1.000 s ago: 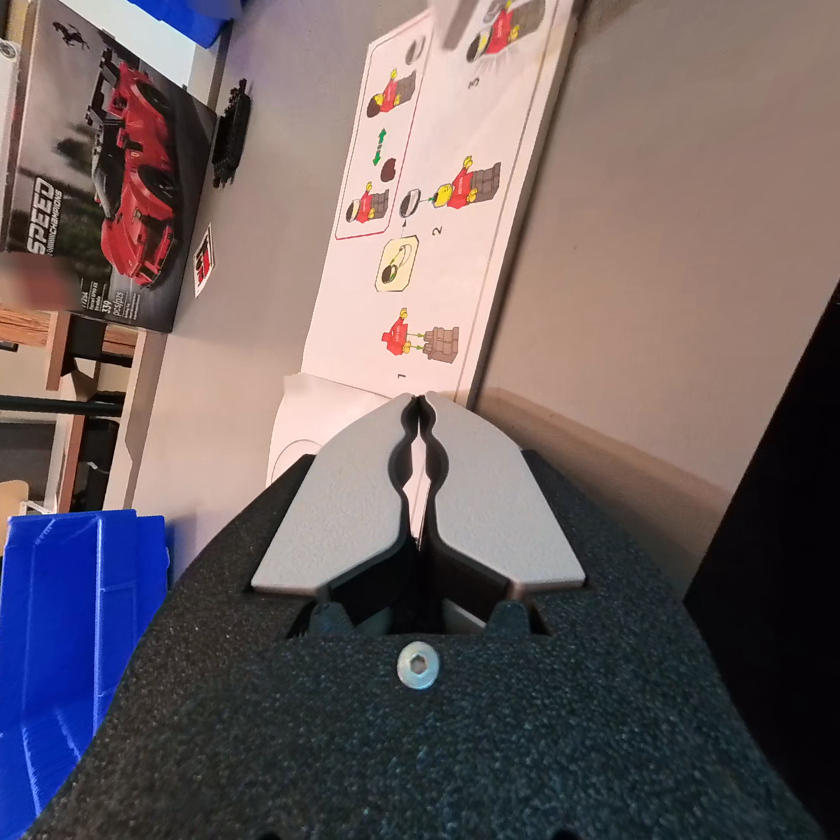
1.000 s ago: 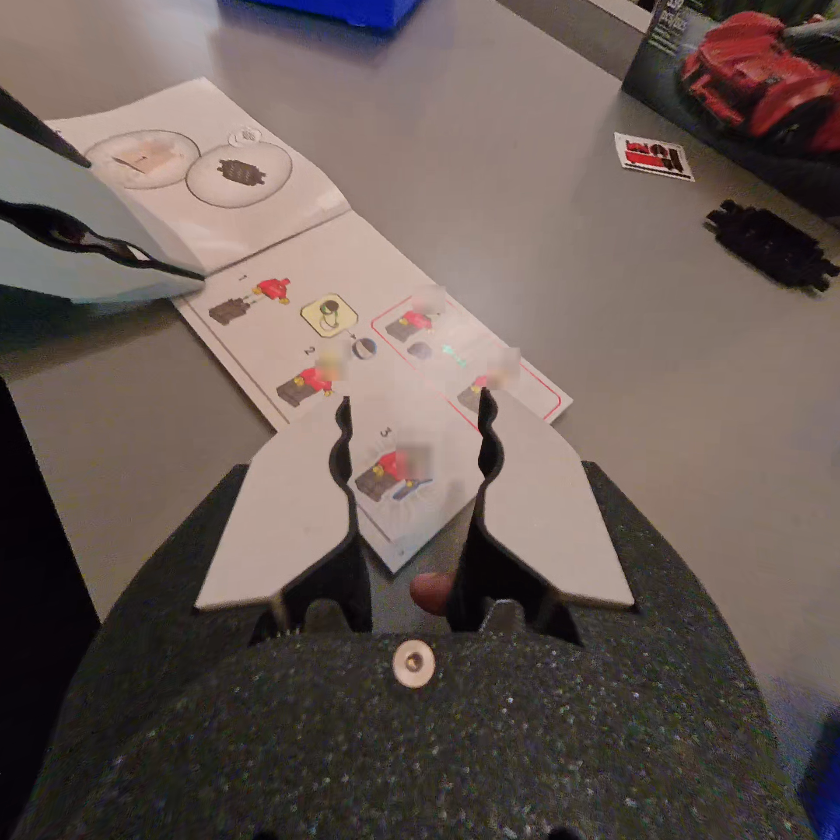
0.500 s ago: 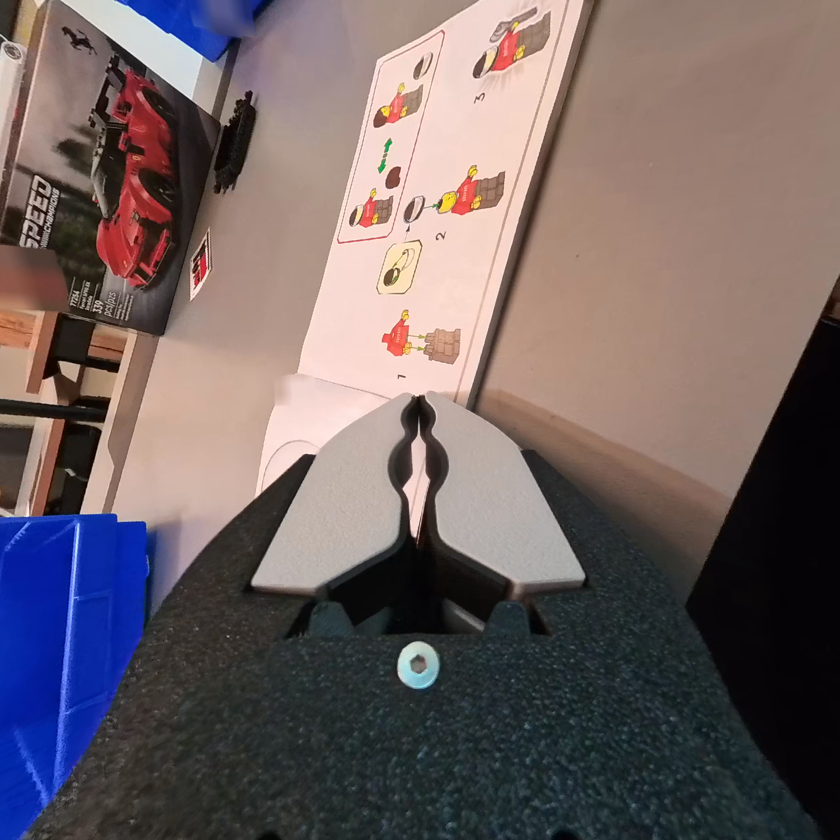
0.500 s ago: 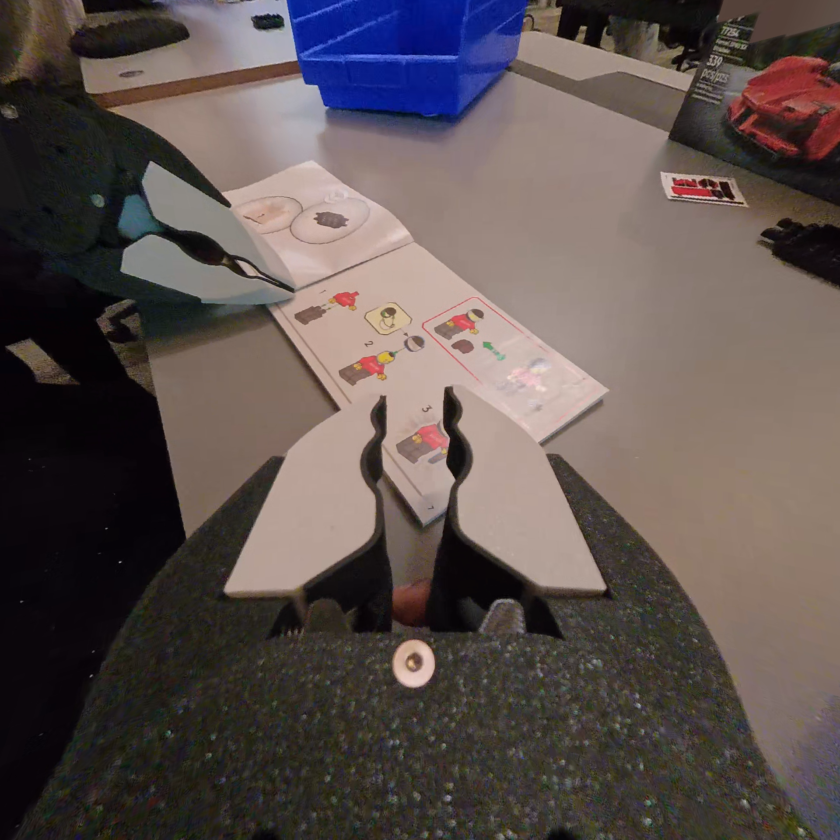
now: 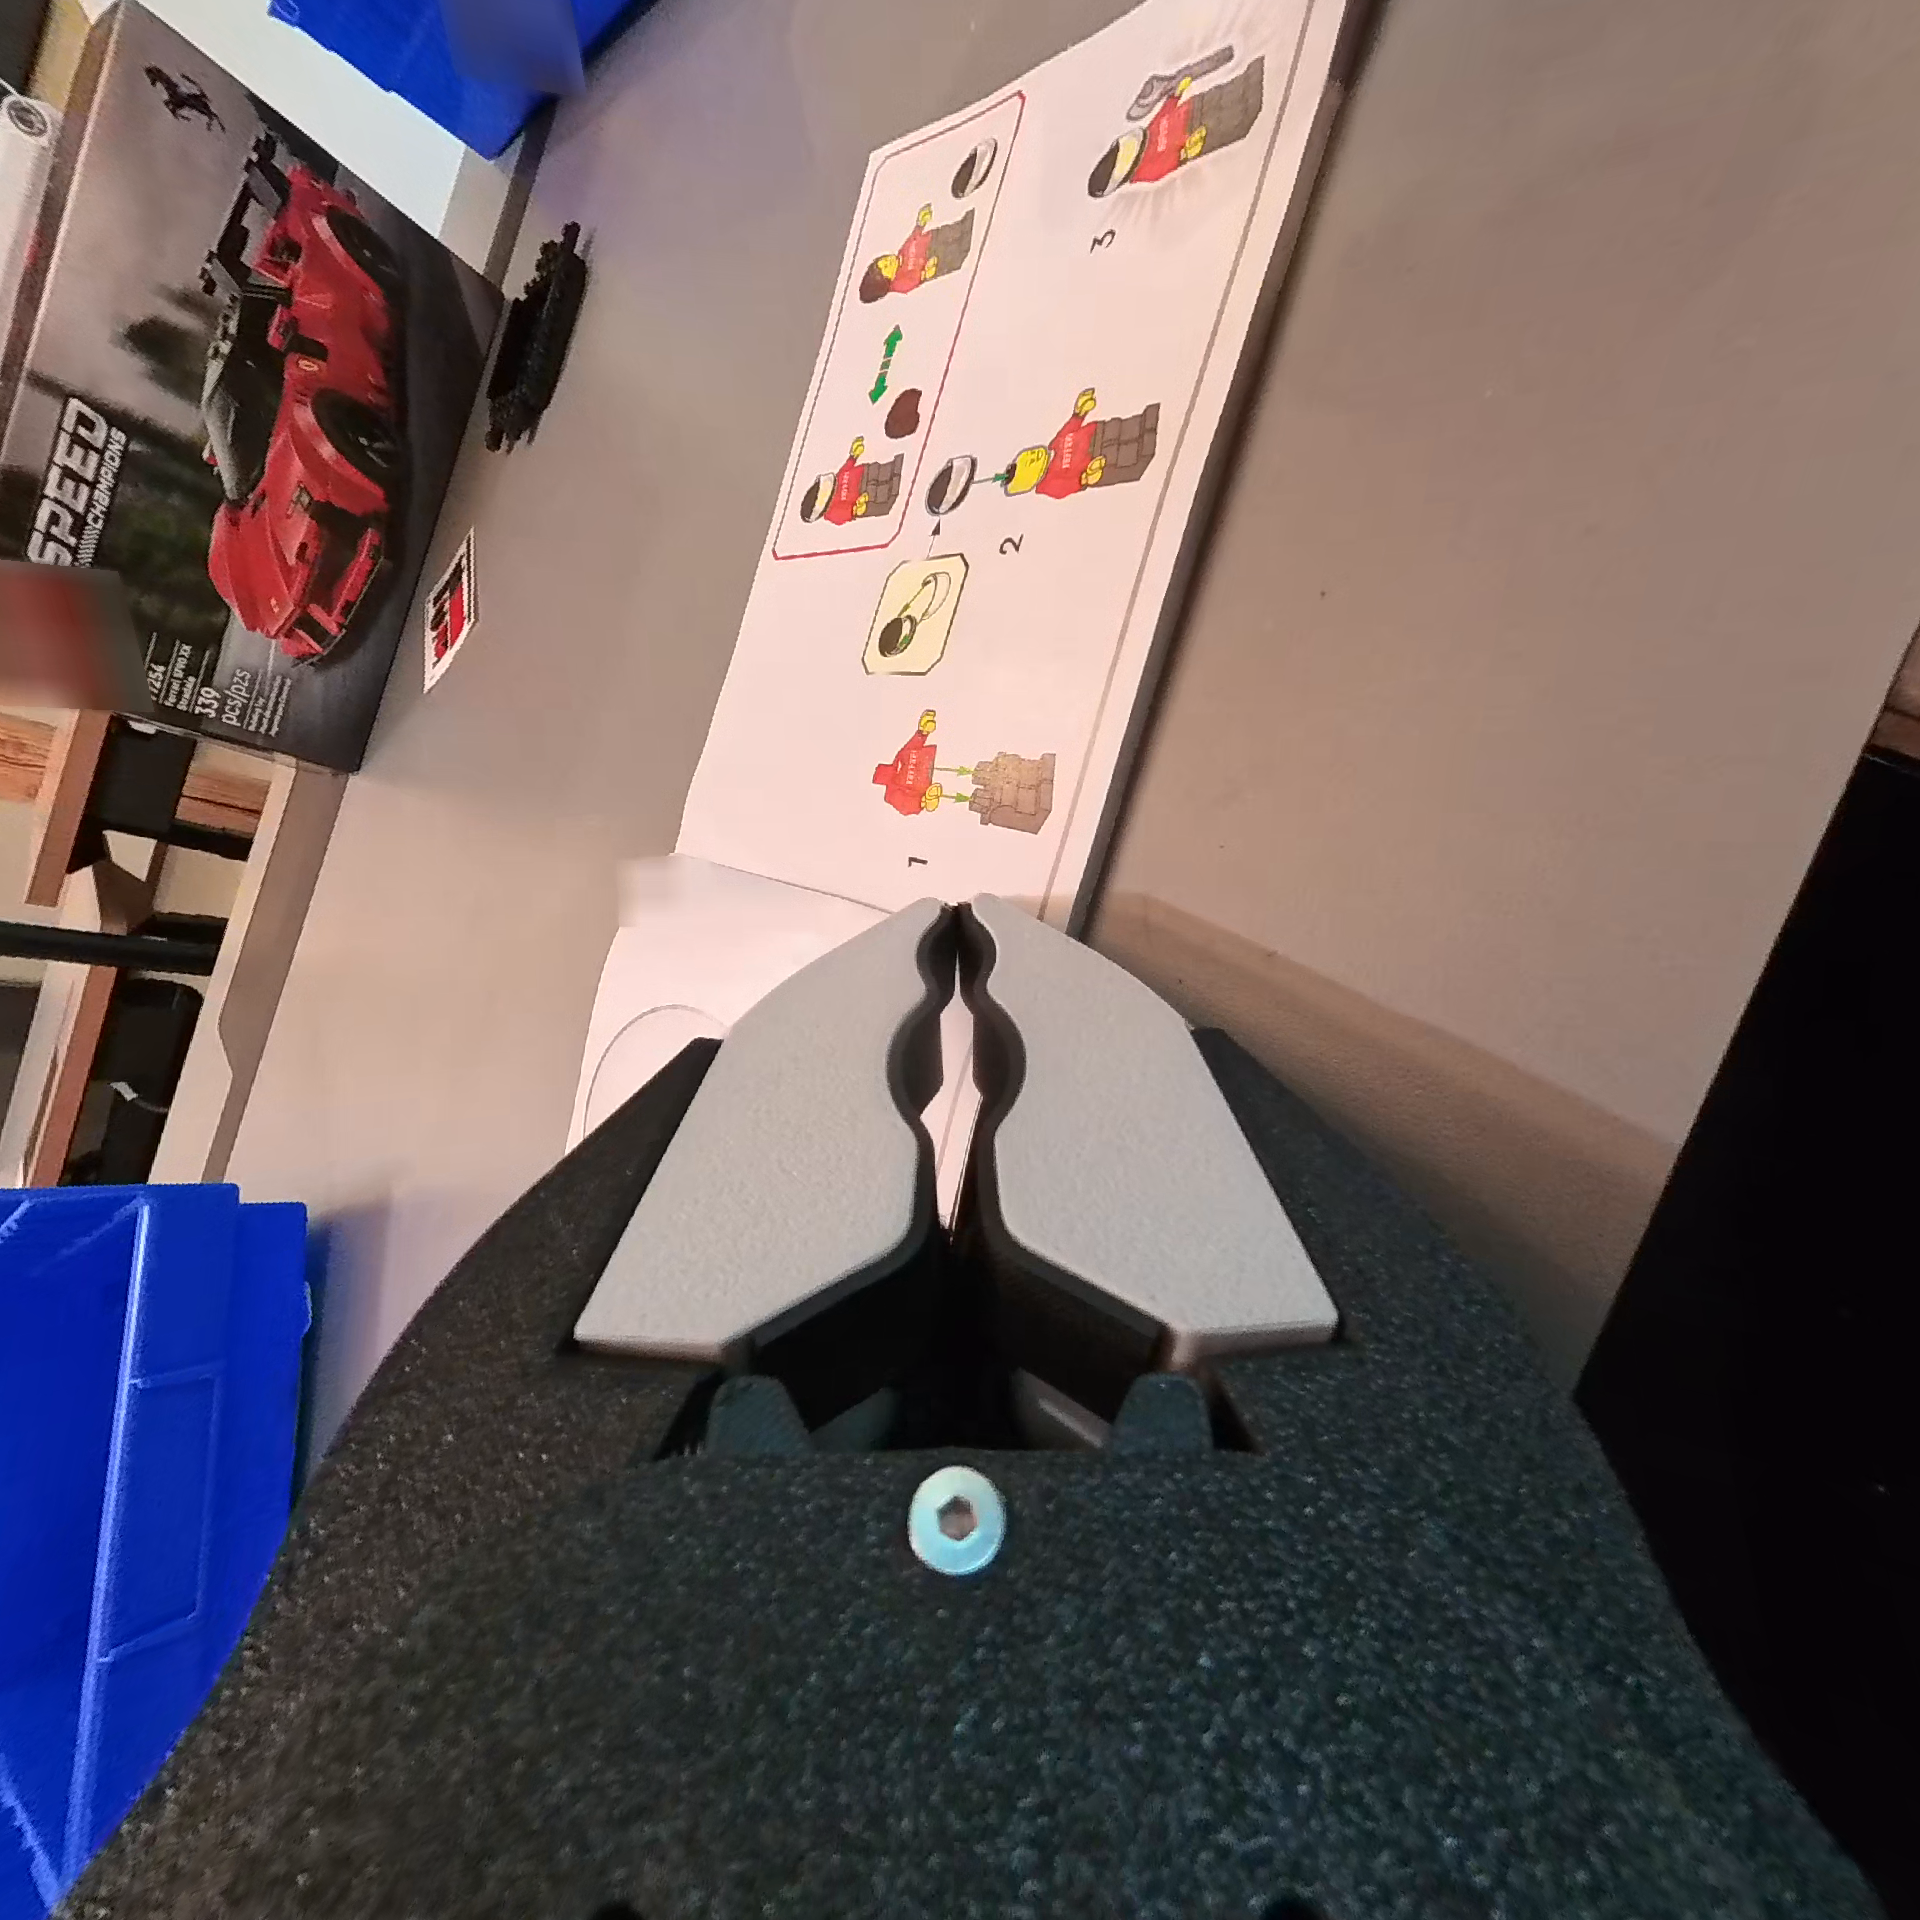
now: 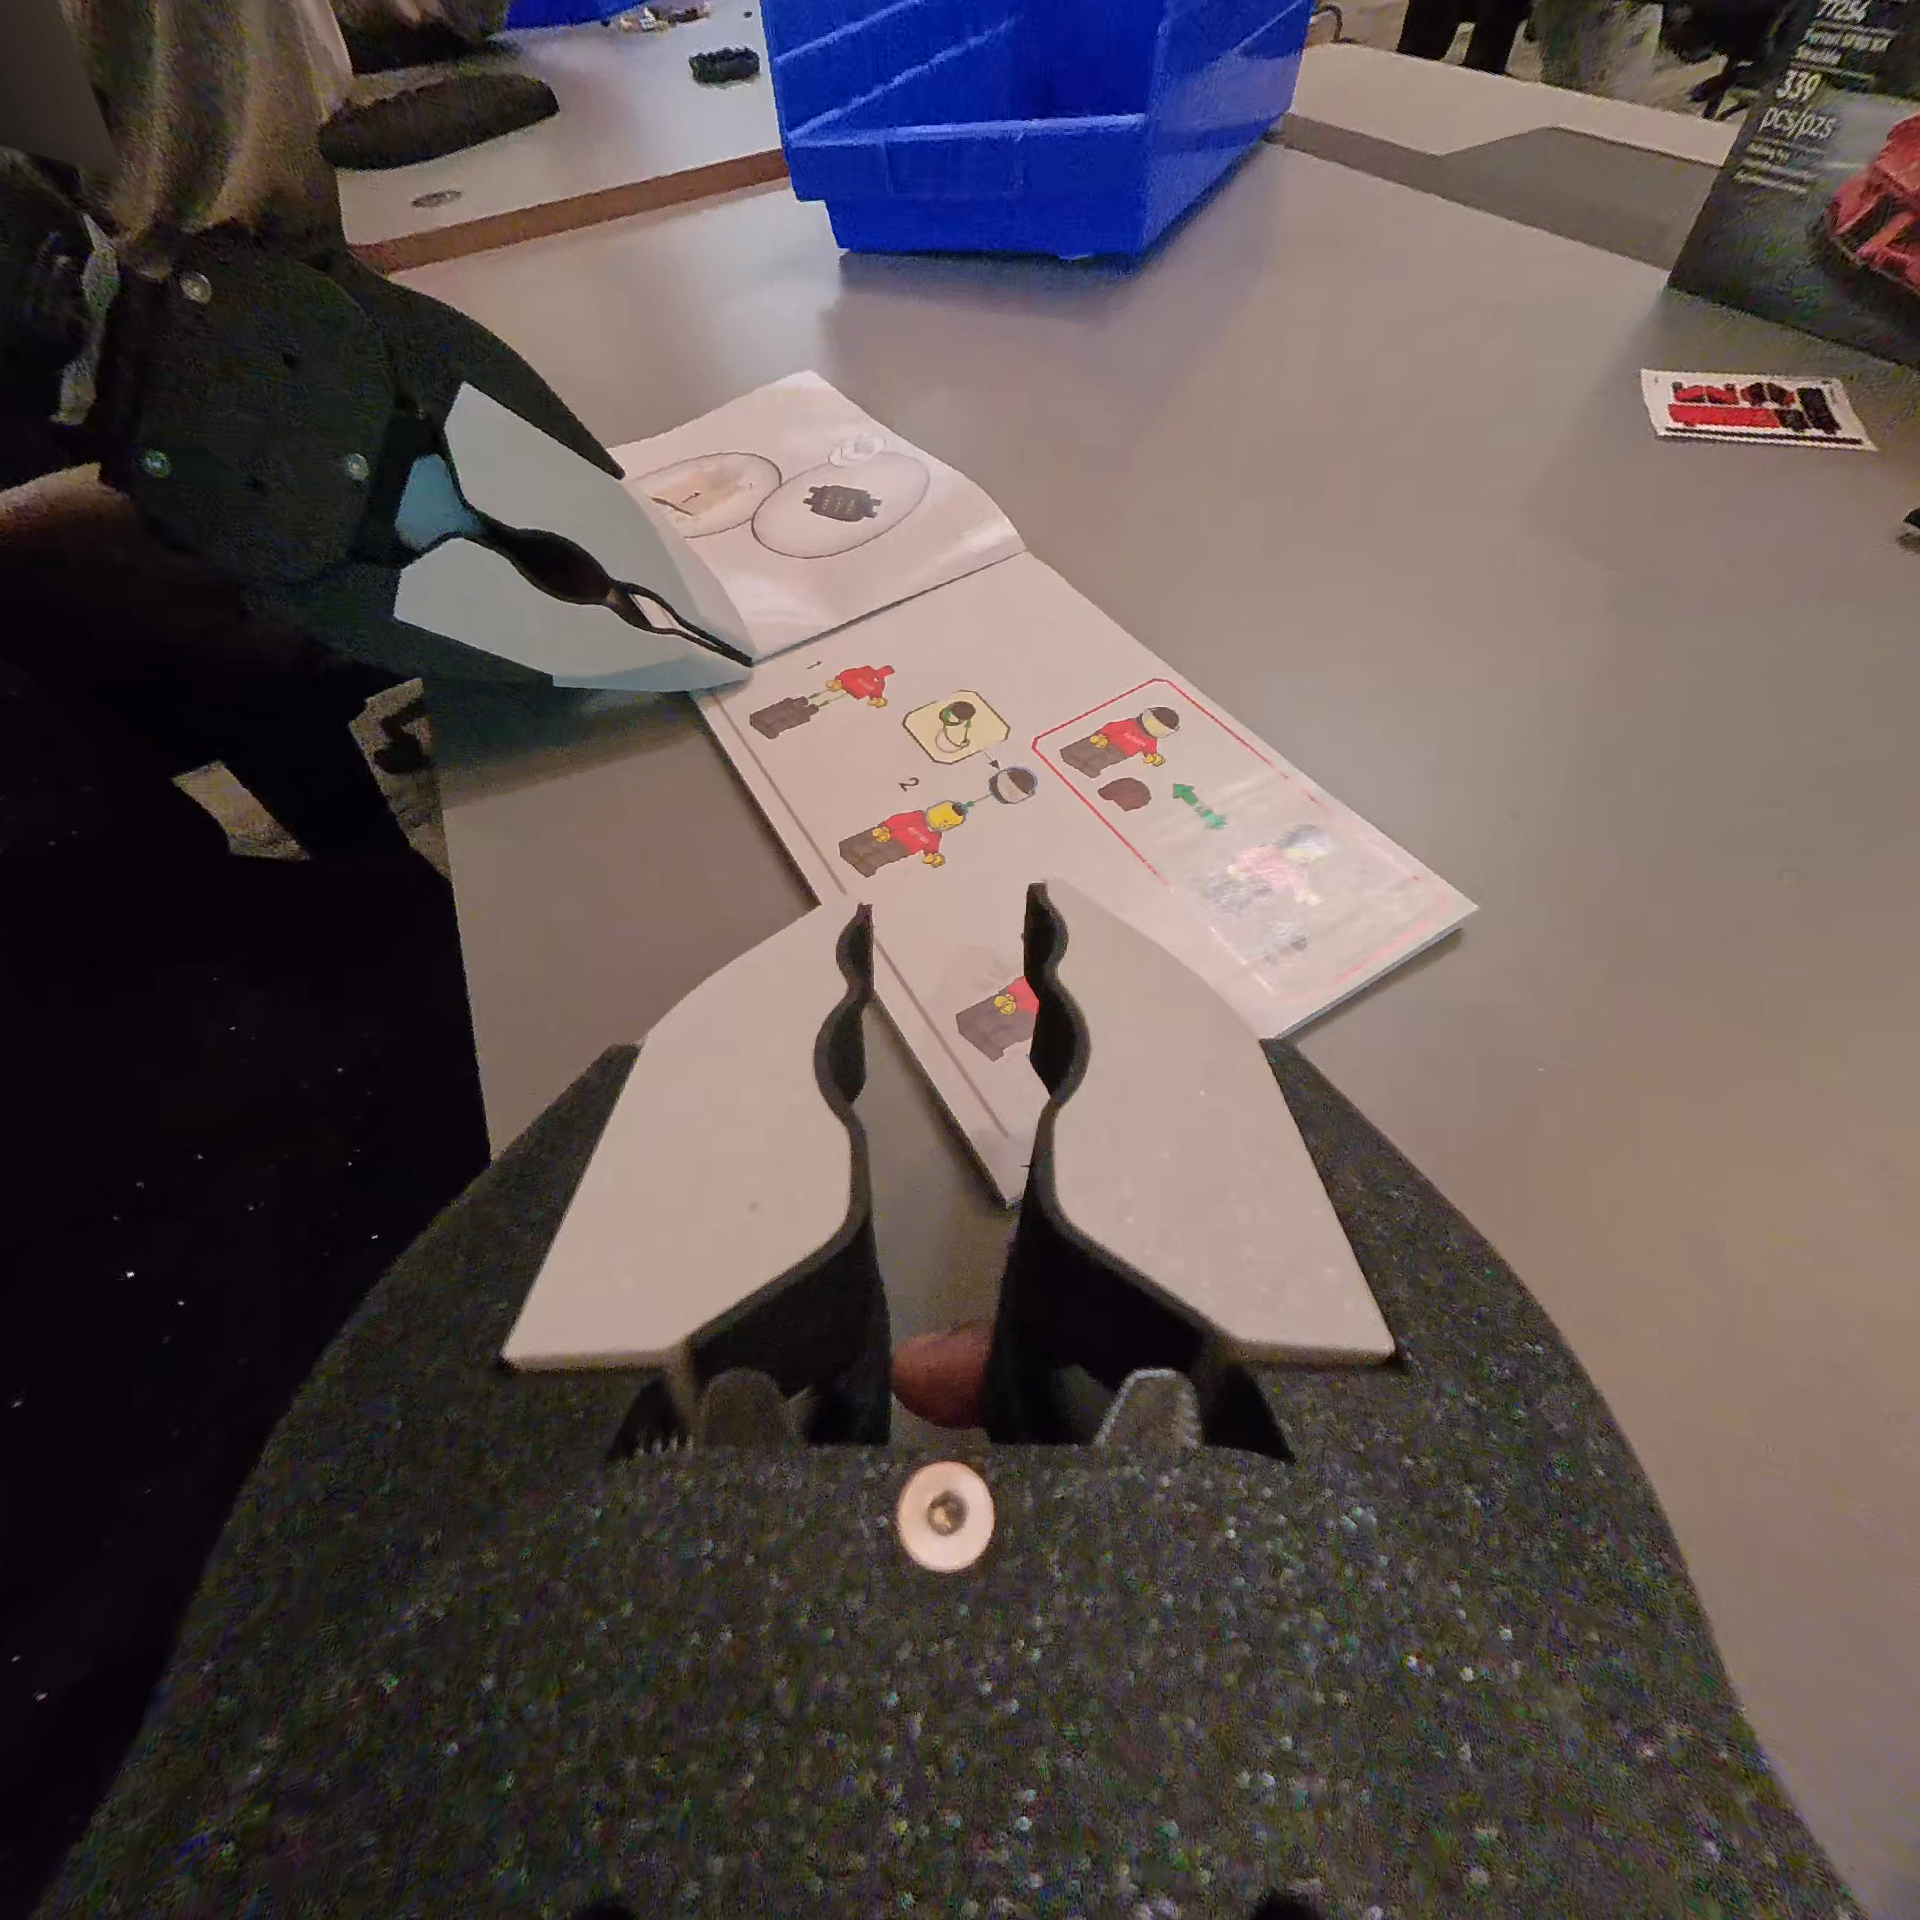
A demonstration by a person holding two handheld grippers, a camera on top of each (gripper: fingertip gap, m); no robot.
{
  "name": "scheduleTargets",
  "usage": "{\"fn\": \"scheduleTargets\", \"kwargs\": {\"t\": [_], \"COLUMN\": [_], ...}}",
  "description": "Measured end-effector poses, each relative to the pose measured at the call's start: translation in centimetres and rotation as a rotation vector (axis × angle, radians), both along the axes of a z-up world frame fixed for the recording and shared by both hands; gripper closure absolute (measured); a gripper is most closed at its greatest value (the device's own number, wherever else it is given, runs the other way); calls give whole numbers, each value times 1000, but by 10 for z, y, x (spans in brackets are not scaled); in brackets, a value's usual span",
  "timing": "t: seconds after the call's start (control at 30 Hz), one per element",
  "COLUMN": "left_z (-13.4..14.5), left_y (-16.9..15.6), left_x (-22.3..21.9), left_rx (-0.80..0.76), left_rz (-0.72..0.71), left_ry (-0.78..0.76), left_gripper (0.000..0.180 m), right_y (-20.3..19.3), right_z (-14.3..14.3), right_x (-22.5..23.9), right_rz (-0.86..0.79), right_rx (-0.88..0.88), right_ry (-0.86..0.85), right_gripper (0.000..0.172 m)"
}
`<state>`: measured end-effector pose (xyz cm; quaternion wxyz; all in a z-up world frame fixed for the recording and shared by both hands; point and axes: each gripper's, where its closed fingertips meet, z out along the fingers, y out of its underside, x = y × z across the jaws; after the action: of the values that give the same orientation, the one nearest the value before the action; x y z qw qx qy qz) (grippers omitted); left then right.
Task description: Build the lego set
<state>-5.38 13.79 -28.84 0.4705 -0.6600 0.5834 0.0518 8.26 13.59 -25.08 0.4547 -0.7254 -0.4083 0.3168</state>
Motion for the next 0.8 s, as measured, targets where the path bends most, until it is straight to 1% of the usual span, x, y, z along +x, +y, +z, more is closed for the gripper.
{"fn": "scheduleTargets", "kwargs": {"t": [0.17, 0.27, 0.8], "left_z": [0, 0, 0], "left_y": [0, 0, -1], "left_x": [0, 0, 0], "left_rx": [-2, -4, -2], "left_rz": [-2, -3, -9], "left_ry": [-5, -8, -15], "left_gripper": [180, 180, 180], "right_y": [2, 2, 3], "right_z": [6, 6, -14], "right_x": [3, 3, -3], "right_rz": [-10, -8, -15], "right_rx": [-12, -25, -29], "right_ry": [59, 65, -107], "right_gripper": [144, 144, 144]}}
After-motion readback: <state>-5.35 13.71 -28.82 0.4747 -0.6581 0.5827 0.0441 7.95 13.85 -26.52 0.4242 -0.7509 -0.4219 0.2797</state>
